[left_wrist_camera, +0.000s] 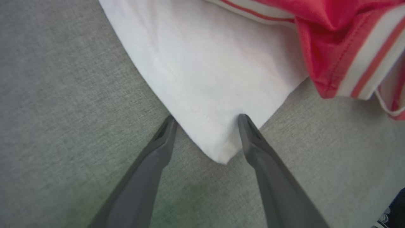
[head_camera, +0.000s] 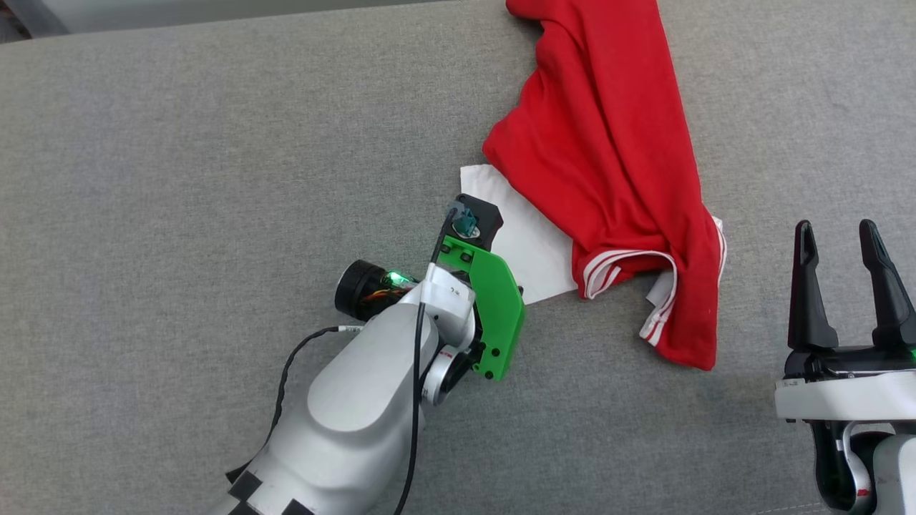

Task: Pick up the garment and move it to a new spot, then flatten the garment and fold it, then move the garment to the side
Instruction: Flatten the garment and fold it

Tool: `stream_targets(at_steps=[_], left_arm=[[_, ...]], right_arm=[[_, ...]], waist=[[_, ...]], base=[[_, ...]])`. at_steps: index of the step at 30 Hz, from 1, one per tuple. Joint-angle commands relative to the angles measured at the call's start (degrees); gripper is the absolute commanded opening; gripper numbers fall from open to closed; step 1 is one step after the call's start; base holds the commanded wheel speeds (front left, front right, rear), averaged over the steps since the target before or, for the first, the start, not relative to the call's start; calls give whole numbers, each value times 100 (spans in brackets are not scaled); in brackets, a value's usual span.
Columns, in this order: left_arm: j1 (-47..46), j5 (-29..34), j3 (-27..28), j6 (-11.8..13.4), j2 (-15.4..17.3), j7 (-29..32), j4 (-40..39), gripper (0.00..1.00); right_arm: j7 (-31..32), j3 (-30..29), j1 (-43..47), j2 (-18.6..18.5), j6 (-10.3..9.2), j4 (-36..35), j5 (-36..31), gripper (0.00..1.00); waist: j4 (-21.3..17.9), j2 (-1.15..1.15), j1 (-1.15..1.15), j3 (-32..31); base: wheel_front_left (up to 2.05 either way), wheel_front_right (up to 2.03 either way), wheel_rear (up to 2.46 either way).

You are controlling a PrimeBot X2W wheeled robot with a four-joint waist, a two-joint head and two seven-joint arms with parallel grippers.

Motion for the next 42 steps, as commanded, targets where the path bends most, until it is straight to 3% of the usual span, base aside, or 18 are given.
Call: stream_targets(at_steps=[1,2,3,4,8,14,19,26,32,37,42], left_arm=[[-16,-82,-106,-9,-3,82,200,100],[-11,-103,-137,-22,-3,103,256,91],[2,-148,-176,-38,-3,118,357,27],[9,-170,-197,-47,-3,118,422,0],[39,-292,-148,-71,-3,-64,632,0],[184,-648,355,-66,137,-771,627,0],[513,-1016,969,24,552,-1274,350,0],[1159,-1363,1643,224,1267,-1549,-281,0],[1833,-1651,2161,459,1675,-1725,-738,0],[2308,-1821,2403,503,1783,-1932,-802,0],[2461,-1910,2474,489,1671,-2149,-711,0]], right_arm=[[-26,-4,-99,41,-4,-49,18,100],[-26,-13,-106,49,-4,-55,27,100],[-26,-35,-124,42,-4,-47,42,100],[-26,-47,-133,35,-4,-40,46,100],[-26,-91,-115,35,-4,-39,5,100],[-26,-118,-60,-13,-4,55,7,100],[-26,-150,71,-29,-4,161,11,100],[-26,-123,211,-43,-4,351,19,100],[-12,-93,242,-47,-4,486,27,100],[26,-90,241,-40,-4,549,28,100],[64,-62,246,-54,-4,622,48,100]], waist=[[-29,0,0,44],[-26,0,0,45],[-15,0,0,46],[-5,0,0,41],[76,0,0,-19],[290,0,0,-282],[538,0,0,-544],[854,0,0,-766],[1028,0,0,-834],[1112,0,0,-857],[1183,0,0,-908]], base=[[0,0,0],[0,0,0],[0,0,0],[0,0,0],[0,0,0],[0,0,0],[0,0,0],[0,0,0],[0,0,0],[0,0,0],[0,0,0]])
